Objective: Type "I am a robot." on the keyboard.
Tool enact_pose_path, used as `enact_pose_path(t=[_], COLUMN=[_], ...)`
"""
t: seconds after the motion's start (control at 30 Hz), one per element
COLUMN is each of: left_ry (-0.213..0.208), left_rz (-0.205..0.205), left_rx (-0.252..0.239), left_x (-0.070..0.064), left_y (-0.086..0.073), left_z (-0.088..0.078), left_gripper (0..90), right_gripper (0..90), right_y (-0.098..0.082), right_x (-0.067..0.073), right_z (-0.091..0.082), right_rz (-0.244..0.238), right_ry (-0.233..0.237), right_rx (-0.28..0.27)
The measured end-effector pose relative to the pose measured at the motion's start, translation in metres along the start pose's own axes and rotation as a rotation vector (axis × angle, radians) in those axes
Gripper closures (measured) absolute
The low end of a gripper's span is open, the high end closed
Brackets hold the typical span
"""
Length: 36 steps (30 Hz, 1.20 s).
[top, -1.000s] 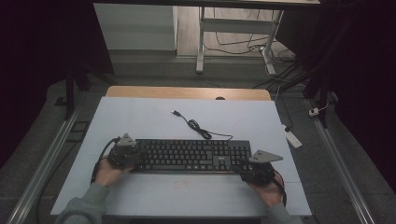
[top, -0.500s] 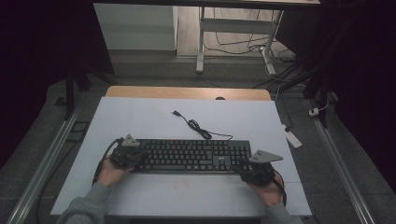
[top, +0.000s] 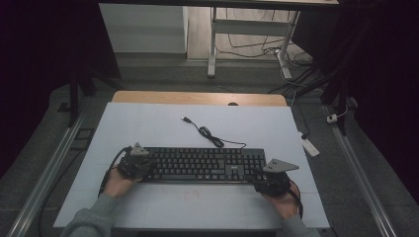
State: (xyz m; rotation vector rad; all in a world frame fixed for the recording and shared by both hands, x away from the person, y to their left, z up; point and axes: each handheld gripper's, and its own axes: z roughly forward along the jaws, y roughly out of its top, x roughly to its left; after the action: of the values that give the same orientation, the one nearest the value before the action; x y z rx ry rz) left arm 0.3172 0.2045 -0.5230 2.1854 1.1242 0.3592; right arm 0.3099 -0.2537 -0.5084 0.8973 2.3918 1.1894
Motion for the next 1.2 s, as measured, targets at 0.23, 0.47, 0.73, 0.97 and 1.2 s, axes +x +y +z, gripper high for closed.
enact_pose_path(t=[0.23, 0.47, 0.73, 0.97, 1.2], left_ry=[0.007, -0.039, -0.067, -0.084, -0.095], left_rz=[-0.036, -0.075, -0.066, -0.062, -0.058], left_rx=[-0.114, -0.156, -0.159, -0.147, -0.135], left_x=[0.001, 0.003, 0.001, 0.0, 0.0], left_y=[0.002, 0.002, 0.005, 0.005, 0.005], left_z=[-0.014, -0.027, -0.036, -0.036, -0.034], left_gripper=[75.2, 45.8, 33.3, 28.9, 26.7], right_gripper=[56.4, 56.3, 56.0, 55.7, 55.2], right_y=[0.0, 0.0, 0.0, 0.0, 0.001], right_x=[0.0, 0.0, -0.001, 0.0, 0.001], right_z=[-0.001, 0.0, -0.001, -0.001, -0.001], right_rz=[0.0, 0.0, 0.004, 0.0, -0.005], right_ry=[-0.001, 0.0, -0.005, 0.0, 0.005], right_rx=[-0.004, -0.004, -0.008, -0.01, -0.009])
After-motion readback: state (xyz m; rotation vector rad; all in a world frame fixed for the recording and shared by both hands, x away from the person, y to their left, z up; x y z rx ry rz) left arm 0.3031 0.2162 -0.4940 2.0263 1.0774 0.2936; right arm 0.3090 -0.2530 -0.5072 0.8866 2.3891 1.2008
